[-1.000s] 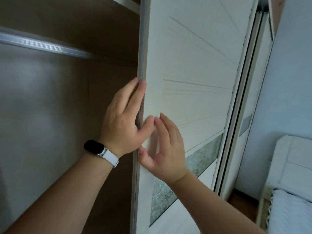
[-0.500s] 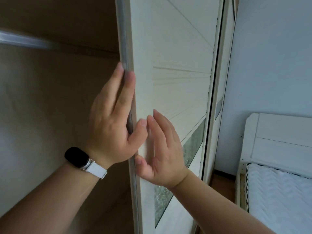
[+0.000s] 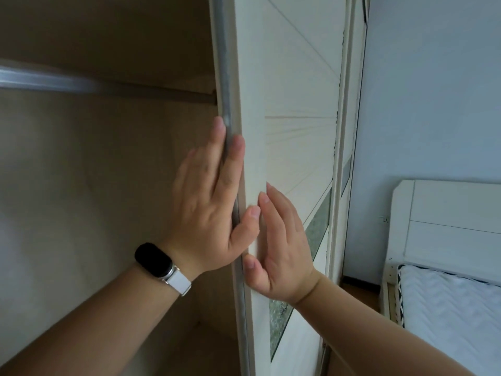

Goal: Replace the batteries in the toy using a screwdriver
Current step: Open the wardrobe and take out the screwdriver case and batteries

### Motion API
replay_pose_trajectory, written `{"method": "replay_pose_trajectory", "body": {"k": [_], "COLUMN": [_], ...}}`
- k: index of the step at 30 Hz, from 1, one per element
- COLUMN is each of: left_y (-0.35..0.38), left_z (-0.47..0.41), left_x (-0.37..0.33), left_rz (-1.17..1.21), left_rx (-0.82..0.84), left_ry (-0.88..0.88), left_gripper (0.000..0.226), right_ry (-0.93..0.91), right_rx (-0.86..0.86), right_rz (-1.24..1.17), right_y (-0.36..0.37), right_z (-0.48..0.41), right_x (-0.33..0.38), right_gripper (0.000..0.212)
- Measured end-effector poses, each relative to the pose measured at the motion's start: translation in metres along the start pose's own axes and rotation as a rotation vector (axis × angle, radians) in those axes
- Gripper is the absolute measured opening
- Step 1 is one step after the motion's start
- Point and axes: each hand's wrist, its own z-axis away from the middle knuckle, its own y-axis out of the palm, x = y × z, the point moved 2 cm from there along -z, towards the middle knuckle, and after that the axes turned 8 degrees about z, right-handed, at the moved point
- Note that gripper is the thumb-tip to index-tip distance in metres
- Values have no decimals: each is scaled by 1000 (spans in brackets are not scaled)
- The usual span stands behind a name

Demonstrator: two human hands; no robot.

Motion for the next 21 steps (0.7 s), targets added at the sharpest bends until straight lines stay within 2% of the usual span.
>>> {"method": "replay_pose_trajectory", "body": {"k": [12, 21], "left_y": [85, 119], "left_z": [-16, -20], "left_x": [21, 28], "left_rz": [-34, 126], "left_rx": [25, 9], "left_ry": [33, 2], "left_gripper": [68, 68], "right_ry": [-6, 39], "right_rx": [12, 53], "right_rz": [19, 21], "right_y": [21, 28], "right_z": [9, 13], "right_x": [-81, -105], "right_gripper": [64, 64]}}
